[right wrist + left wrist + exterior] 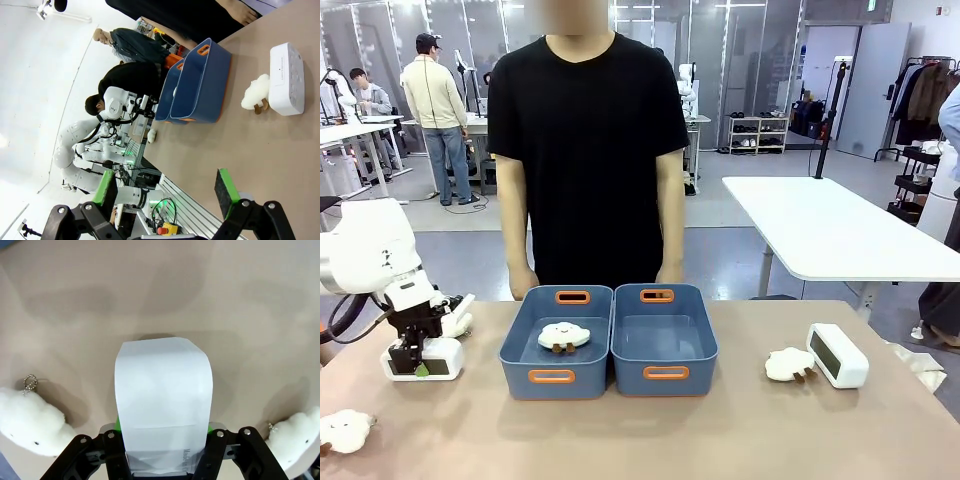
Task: Sort the digital clocks into the basket.
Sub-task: Pick up the Digital clock from the table and place it into the empty Plastic storage basket.
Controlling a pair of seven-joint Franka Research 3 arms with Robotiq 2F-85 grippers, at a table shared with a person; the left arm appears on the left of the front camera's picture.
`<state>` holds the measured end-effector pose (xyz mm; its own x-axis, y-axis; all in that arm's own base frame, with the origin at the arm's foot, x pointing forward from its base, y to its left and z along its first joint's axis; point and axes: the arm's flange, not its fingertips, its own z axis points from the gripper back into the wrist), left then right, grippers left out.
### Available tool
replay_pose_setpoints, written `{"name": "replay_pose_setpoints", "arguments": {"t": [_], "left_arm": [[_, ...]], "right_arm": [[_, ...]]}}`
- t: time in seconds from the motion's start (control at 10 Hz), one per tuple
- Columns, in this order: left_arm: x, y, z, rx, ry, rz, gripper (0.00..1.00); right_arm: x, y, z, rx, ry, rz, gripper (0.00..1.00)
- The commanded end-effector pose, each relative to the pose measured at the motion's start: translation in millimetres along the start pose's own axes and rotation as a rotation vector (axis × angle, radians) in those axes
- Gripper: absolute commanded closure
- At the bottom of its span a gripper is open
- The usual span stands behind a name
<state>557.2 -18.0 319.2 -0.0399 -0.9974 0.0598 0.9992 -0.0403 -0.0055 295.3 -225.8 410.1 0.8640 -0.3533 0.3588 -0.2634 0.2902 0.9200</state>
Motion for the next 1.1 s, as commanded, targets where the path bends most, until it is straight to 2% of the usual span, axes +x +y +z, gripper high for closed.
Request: {"name": "replay_pose_setpoints", "arguments": {"t": [0.0,0.3,0.4,0.5,0.7,0.8,0.9,1.0], "left_arm": [[0.2,0.3,0.0,0.002,0.000,-0.001,1.00],[0.2,0.3,0.0,0.002,0.000,-0.001,1.00],[-0.1,0.0,0.0,0.000,-0.001,0.000,0.48],[7.0,-21.2,63.2,0.058,-0.044,0.021,0.48],[54.8,-43.9,169.1,0.102,-0.095,-0.018,0.48],[89.5,-34.8,190.1,0.099,-0.107,-0.054,0.48],[140.6,-19.8,196.6,0.021,-0.223,-0.115,0.48],[198.8,-11.3,198.0,0.011,-0.275,-0.177,0.48]], "right_arm": [[-0.3,1.4,1.0,0.009,0.001,0.007,0.00],[-0.3,1.4,1.0,0.009,0.001,0.007,0.00],[-0.3,1.4,1.0,0.009,0.001,0.007,0.00],[-0.3,1.4,1.0,0.009,0.001,0.007,0.00],[-0.3,1.4,1.0,0.009,0.001,0.007,0.00],[-0.3,1.4,1.0,0.009,0.001,0.007,0.00],[-0.3,1.4,1.0,0.009,0.001,0.007,0.00],[-0.3,1.4,1.0,0.009,0.001,0.007,0.00]]}}
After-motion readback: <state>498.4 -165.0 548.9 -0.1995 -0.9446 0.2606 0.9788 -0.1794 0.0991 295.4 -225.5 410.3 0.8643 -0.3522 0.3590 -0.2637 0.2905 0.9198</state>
